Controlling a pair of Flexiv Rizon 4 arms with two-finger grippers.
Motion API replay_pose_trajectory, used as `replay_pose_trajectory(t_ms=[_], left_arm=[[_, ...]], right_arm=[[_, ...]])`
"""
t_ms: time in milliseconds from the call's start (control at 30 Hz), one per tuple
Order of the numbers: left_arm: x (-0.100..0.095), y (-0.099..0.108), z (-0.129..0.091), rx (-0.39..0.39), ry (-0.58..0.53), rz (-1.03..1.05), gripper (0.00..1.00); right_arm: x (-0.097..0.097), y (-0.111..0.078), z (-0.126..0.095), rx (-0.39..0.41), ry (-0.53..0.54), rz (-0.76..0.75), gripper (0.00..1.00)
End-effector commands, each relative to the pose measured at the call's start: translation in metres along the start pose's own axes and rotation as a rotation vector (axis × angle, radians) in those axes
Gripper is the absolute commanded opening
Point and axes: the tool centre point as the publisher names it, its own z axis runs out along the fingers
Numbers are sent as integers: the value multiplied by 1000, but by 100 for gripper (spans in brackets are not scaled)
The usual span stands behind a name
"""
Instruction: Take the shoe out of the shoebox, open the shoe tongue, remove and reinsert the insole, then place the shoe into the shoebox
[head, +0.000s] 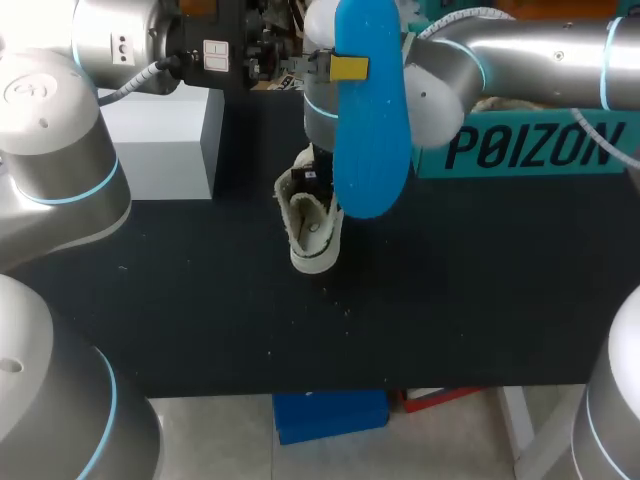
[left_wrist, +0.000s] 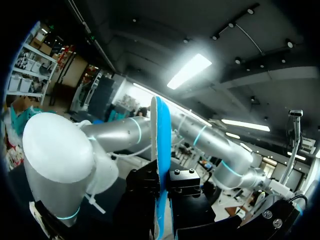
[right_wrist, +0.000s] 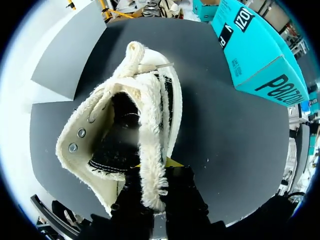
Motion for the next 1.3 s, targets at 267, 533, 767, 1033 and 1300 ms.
replay_pose_trajectory(t_ms=[267, 533, 767, 1033, 1300], left_arm=[[0, 1, 1, 2, -3, 1, 0], [0, 1, 1, 2, -3, 1, 0], [0, 1, 1, 2, -3, 1, 0], [0, 1, 1, 2, -3, 1, 0], [0, 1, 1, 2, -3, 1, 0]], right_arm=[[13, -14, 26, -8, -41, -46, 0], [10, -21, 34, 1, -74, 18, 0], [5, -27, 34, -1, -78, 44, 0], [-3, -28, 18, -21, 2, 76, 100], [-11, -25, -24, -79, 318, 50, 100]])
